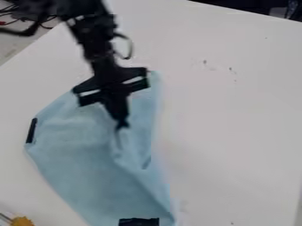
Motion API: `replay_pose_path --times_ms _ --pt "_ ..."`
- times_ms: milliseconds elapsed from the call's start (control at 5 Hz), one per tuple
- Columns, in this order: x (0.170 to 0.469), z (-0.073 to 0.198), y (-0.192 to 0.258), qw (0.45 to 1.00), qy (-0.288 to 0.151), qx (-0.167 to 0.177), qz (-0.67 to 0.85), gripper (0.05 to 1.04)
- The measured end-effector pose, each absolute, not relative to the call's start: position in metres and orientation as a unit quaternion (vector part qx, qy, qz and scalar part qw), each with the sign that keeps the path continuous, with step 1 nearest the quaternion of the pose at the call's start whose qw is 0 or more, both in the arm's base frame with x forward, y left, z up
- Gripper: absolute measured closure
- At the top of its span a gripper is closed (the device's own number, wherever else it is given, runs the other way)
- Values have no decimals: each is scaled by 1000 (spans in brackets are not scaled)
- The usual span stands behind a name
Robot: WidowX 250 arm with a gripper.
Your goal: Fold the cloth from top right to bottom left
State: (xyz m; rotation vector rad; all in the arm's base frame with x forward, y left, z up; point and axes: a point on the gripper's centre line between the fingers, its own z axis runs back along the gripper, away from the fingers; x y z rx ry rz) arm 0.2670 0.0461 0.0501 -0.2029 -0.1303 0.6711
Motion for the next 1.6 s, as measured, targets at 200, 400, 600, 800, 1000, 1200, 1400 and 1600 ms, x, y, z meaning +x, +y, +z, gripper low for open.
replay_pose_path --times_ms 200,400,600,800,1000,1200,1400,1600 --pt "254 37 66 927 -85 -133 341 1010" --pt "245 28 81 921 -83 -141 355 1010" --pt "238 25 86 928 -76 -120 345 993" --pt "234 28 87 956 -59 -29 285 833" --pt "234 43 89 966 -62 41 248 567" --pt "230 53 94 967 -66 69 235 263" --pt "226 54 105 969 -65 78 223 71" --pt "227 54 109 979 -70 71 178 73"
